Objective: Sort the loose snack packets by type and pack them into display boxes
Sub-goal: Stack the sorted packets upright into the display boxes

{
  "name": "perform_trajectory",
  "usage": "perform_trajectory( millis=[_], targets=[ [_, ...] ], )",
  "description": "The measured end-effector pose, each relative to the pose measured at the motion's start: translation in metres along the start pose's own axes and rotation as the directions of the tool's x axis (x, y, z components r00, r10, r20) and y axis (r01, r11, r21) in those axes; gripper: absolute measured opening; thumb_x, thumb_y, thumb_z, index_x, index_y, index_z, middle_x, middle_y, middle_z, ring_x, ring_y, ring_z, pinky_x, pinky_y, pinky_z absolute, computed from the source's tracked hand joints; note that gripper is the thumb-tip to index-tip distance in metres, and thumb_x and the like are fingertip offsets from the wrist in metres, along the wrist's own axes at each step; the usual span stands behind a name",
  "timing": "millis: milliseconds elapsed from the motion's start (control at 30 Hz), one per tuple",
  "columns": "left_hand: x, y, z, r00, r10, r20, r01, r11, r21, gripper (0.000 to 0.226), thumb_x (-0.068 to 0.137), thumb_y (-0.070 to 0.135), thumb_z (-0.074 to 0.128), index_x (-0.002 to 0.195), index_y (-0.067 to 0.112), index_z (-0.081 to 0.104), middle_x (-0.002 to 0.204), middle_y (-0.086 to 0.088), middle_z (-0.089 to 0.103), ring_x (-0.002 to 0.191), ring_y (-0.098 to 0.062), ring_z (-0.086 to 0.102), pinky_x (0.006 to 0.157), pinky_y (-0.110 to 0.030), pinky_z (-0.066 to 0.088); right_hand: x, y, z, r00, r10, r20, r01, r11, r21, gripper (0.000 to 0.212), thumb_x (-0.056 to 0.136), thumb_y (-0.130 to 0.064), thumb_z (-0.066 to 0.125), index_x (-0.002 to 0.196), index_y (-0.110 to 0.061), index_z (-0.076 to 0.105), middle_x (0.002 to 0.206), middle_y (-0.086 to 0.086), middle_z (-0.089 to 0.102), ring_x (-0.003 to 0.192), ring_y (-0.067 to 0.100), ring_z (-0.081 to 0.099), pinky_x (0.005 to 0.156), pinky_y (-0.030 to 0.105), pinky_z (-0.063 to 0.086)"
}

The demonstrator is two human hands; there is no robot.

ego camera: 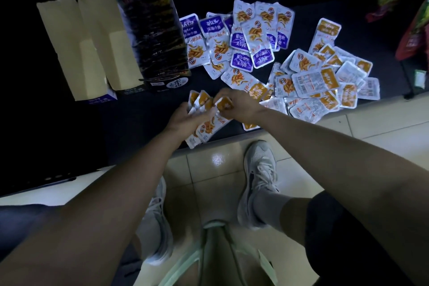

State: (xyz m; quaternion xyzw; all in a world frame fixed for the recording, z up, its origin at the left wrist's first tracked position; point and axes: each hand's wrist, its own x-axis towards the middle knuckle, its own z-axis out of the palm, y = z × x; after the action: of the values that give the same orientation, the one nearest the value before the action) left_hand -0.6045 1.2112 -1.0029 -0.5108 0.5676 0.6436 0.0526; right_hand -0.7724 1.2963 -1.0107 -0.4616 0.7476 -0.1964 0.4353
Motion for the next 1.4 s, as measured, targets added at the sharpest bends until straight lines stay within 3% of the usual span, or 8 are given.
perform_trajectory(
  millis=[100, 267, 433, 600, 800, 933, 1167, 1400],
  targets=[
    [0.003, -0.003, -0.001, 1.0, 0.002, -0.017, 0.0, 0.995, 0.103, 0.05, 0.078, 0.013, 0.078, 0.122, 0.01, 0.054, 0.11, 0.0, 0.059, 0.097, -0.017, 0.058, 0.08, -0.03, 0.048, -0.001, 0.007, -0.004, 0.995, 0.041, -0.095, -0.028, 0.99, 0.138, 0.037, 0.081, -0.009, 0.072, 0.115, -0.009, 0.055, 0.094, 0.001, 0.058, 0.083, 0.014, 0.057, 0.071, 0.025, 0.045],
    [0.006, -0.008, -0.013, 0.997, -0.055, -0.061, 0.056, 0.998, 0.018, 0.042, 0.081, 0.006, 0.073, 0.12, 0.007, 0.059, 0.115, -0.009, 0.066, 0.1, -0.025, 0.064, 0.084, -0.036, 0.053, 0.004, 0.028, -0.015, 0.834, 0.141, -0.534, -0.324, 0.907, -0.268, 0.068, 0.083, -0.027, 0.071, 0.139, -0.009, 0.038, 0.133, 0.015, 0.045, 0.123, 0.031, 0.041, 0.102, 0.04, 0.037],
    [0.003, -0.007, -0.013, 0.996, -0.068, -0.049, 0.066, 0.997, -0.037, 0.037, 0.084, 0.002, 0.067, 0.119, 0.007, 0.059, 0.108, -0.006, 0.066, 0.088, -0.017, 0.065, 0.061, -0.023, 0.047, 0.003, 0.032, -0.013, 0.843, 0.34, -0.417, -0.504, 0.769, -0.392, 0.077, 0.075, -0.04, 0.077, 0.135, -0.011, 0.039, 0.132, 0.014, 0.042, 0.125, 0.032, 0.039, 0.102, 0.04, 0.034],
    [-0.002, -0.004, -0.019, 0.996, -0.069, -0.051, 0.066, 0.996, -0.059, 0.037, 0.088, 0.003, 0.064, 0.124, 0.007, 0.057, 0.109, -0.003, 0.062, 0.085, -0.014, 0.06, 0.057, -0.02, 0.043, -0.003, 0.026, -0.027, 0.911, 0.321, -0.258, -0.312, 0.947, 0.078, 0.037, 0.079, -0.012, 0.076, 0.11, -0.011, 0.054, 0.108, 0.009, 0.061, 0.091, 0.022, 0.058, 0.072, 0.028, 0.045],
    [-0.01, -0.004, -0.031, 0.991, -0.085, -0.105, 0.081, 0.996, -0.044, 0.041, 0.089, 0.005, 0.065, 0.128, 0.006, 0.053, 0.121, -0.008, 0.059, 0.1, -0.022, 0.057, 0.077, -0.028, 0.043, -0.034, 0.02, -0.055, 0.952, 0.302, 0.053, -0.297, 0.862, 0.41, 0.027, 0.08, -0.017, 0.077, 0.105, -0.01, 0.067, 0.103, 0.0, 0.071, 0.091, 0.012, 0.066, 0.093, 0.029, 0.049],
    [-0.022, -0.001, -0.036, 0.993, -0.111, 0.029, 0.11, 0.994, 0.025, 0.04, 0.087, 0.009, 0.066, 0.126, 0.012, 0.056, 0.118, -0.011, 0.064, 0.1, -0.029, 0.063, 0.082, -0.037, 0.051, -0.041, 0.004, -0.046, 0.932, 0.219, 0.289, -0.298, 0.916, 0.268, 0.035, 0.077, -0.024, 0.08, 0.109, -0.017, 0.07, 0.111, 0.001, 0.07, 0.105, 0.019, 0.065, 0.098, 0.034, 0.048],
    [-0.045, 0.009, -0.042, 0.987, -0.029, 0.155, 0.036, 0.998, -0.044, 0.049, 0.081, 0.019, 0.068, 0.128, 0.023, 0.054, 0.119, -0.003, 0.067, 0.102, -0.024, 0.067, 0.092, -0.045, 0.053, -0.028, -0.032, -0.023, 0.971, 0.212, 0.107, -0.228, 0.958, 0.173, 0.07, 0.068, -0.018, 0.087, 0.123, -0.018, 0.043, 0.112, 0.003, 0.054, 0.102, 0.016, 0.057, 0.078, 0.026, 0.049],
    [-0.061, 0.008, -0.058, 0.99, -0.034, 0.137, 0.029, 0.999, 0.037, 0.029, 0.083, 0.017, 0.063, 0.112, 0.018, 0.057, 0.109, -0.01, 0.067, 0.099, -0.028, 0.066, 0.087, -0.04, 0.052, -0.03, -0.058, -0.018, 0.942, 0.115, 0.315, -0.154, 0.983, 0.1, 0.048, 0.074, -0.009, 0.081, 0.116, -0.013, 0.058, 0.106, 0.0, 0.069, 0.096, 0.013, 0.067, 0.085, 0.032, 0.055]
  ],
)
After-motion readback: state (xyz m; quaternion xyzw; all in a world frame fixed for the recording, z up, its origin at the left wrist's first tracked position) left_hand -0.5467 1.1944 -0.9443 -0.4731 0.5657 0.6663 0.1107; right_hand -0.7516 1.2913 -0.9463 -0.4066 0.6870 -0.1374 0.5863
